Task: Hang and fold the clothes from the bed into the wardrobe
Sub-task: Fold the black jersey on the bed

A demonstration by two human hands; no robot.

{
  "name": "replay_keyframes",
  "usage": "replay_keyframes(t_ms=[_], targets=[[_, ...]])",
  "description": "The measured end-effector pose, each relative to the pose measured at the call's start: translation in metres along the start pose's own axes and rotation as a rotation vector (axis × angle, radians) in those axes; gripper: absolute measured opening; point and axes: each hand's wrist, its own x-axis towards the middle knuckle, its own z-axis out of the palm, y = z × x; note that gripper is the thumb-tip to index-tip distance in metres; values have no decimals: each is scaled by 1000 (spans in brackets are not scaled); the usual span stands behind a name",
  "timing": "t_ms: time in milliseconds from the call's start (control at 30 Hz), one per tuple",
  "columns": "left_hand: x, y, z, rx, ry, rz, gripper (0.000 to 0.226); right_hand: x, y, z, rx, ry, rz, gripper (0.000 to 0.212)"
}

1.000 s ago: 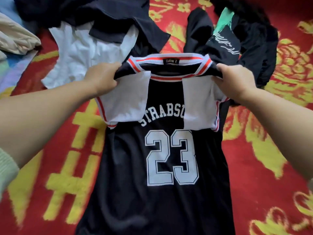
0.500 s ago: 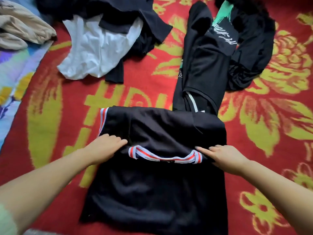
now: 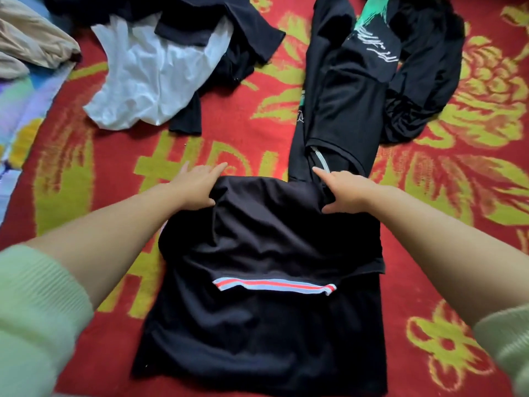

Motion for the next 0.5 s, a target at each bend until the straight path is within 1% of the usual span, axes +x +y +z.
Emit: replay_keyframes(t_ms=[33,67,133,167,200,300,433,500], targets=[[6,4,1,-3,-60,-21,80,6,-1,4,-8,-58,42,89],[8,8,2,7,-93,-28,66,9,-1,8,-19,-94,64,76],[8,8,7,33,-70,-1,35,5,1,10,-27,-103,39,46],[7,6,6,43,-43,16,27,2,6,7,-27,-96,23,37],[4,1,2,44,-15,30,22,-4,11,1,-24,-89,17,32],[-5,-25,-31,-71,90,74,11,-23,30,-33,-38,-21,64,27],[-17,-40,-93,-212,225,122,20,-40,45,-83,-136,152,101,23],[-27,-37,-113,-192,310,96,21,-50,45,-97,-156,272,116,23]])
